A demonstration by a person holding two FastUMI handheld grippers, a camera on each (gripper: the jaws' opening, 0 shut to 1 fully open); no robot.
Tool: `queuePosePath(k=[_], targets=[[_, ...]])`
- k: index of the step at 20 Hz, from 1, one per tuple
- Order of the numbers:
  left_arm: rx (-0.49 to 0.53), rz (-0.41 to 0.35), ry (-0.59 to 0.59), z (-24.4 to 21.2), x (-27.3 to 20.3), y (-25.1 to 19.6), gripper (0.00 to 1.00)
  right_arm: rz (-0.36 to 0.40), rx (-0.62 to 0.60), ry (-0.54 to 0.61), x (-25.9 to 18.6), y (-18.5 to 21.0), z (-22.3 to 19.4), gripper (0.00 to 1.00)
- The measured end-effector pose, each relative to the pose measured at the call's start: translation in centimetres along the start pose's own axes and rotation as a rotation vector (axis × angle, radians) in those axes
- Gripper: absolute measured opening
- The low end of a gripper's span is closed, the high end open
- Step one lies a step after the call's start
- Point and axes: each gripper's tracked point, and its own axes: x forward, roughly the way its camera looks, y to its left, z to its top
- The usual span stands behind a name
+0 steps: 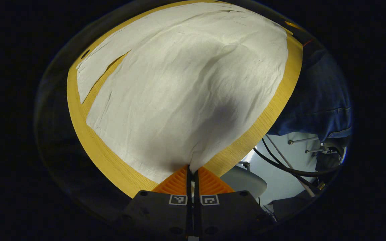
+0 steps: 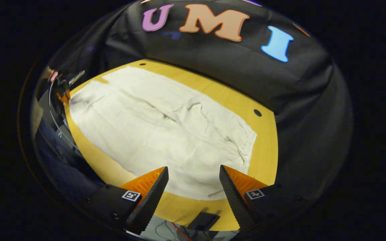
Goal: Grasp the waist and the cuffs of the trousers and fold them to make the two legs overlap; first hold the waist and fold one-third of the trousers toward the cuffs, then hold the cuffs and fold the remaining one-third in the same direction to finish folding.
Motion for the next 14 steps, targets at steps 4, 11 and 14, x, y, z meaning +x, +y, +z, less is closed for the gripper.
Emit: queuePosePath(k=[4, 11, 14], targets=[[-0.013, 0.009, 0.014, 0.0, 0.1, 0.0, 0.00, 0.086, -0.142, 0.109, 2.5, 1.8, -3.7, 0.98], [-0.038, 0.024, 0.031, 0.0, 0.1, 0.0, 0.00, 0.264, -0.276, 0.273, 4.7, 3.4, -7.3, 0.96], [-0.036, 0.041, 0.035, 0.0, 0.1, 0.2, 0.00, 0.287, -0.282, 0.308, 5.6, 3.3, -7.7, 0.93]])
